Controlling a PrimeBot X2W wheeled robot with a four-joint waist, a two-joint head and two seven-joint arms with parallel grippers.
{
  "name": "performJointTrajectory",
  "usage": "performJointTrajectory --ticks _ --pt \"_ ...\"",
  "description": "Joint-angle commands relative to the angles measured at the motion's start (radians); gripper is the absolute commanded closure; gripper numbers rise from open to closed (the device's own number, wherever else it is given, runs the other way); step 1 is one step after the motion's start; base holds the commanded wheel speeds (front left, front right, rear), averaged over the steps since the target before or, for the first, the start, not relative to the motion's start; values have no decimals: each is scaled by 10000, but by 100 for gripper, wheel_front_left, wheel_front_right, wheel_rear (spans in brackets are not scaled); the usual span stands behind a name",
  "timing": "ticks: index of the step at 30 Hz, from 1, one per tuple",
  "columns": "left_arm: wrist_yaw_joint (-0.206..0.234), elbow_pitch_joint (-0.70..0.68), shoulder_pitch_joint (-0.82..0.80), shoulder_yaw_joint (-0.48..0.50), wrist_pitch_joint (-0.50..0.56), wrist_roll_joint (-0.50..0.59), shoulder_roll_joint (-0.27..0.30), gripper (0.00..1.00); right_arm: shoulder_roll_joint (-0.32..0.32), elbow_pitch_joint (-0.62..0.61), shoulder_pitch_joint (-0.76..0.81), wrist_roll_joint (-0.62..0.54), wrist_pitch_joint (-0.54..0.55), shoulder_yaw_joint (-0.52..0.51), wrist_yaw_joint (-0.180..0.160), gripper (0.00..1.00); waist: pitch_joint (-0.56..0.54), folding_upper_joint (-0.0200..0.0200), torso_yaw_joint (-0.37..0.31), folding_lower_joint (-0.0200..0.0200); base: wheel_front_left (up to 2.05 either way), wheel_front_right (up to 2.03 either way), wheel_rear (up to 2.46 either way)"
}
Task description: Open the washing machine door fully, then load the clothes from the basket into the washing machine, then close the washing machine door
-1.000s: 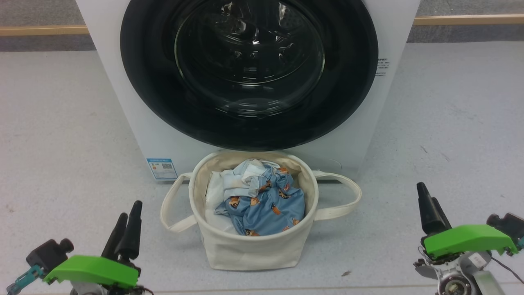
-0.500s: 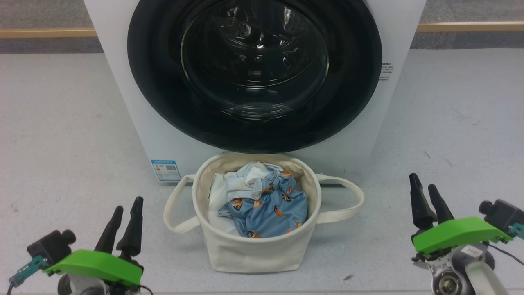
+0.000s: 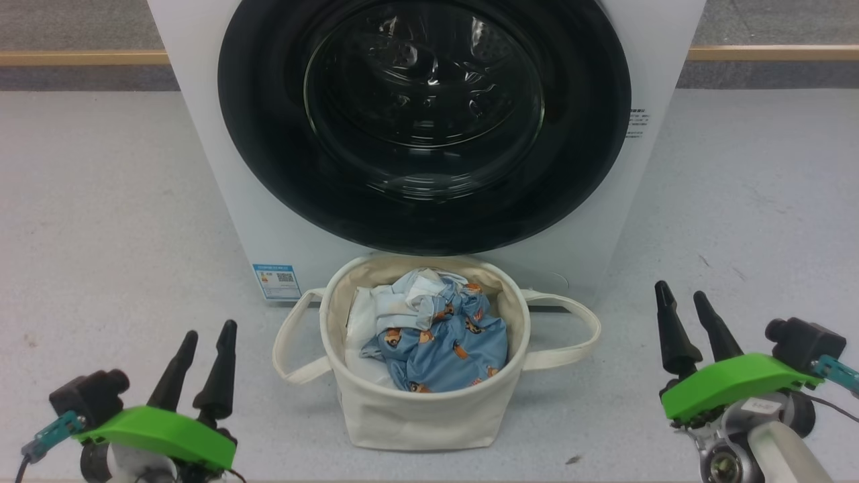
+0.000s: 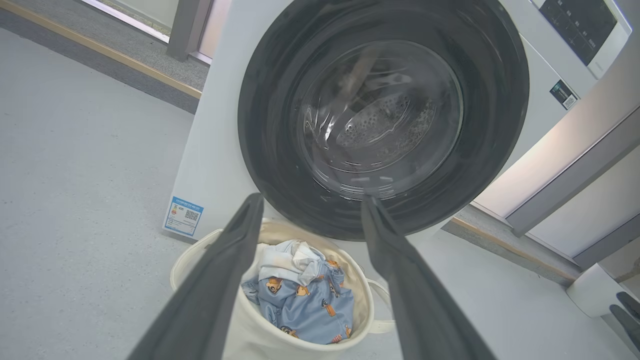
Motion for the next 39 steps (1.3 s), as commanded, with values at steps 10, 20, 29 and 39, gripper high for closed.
performJointTrajectory --ticks 10,20,29,39 --pt "210 -312 -846 -150 -377 1042 727 0 -464 -334 -780 -1232 -464 555 0 0 -59 0 70 0 0 0 0" --pt "344 -227 -1075 -505 -680 1944 1110 0 -707 -340 -949 -2182 -756 1006 0 0 -133 0 142 0 0 0 0" --pt "502 -189 -1253 -831 -955 2746 1426 0 -928 -263 -1082 -2976 -1019 1399 0 0 -172 0 203 0 0 0 0" --pt "710 -152 -1429 -1193 -1220 3585 1774 0 -1105 -261 -1216 -3933 -1312 1783 0 0 -239 0 259 0 0 0 0"
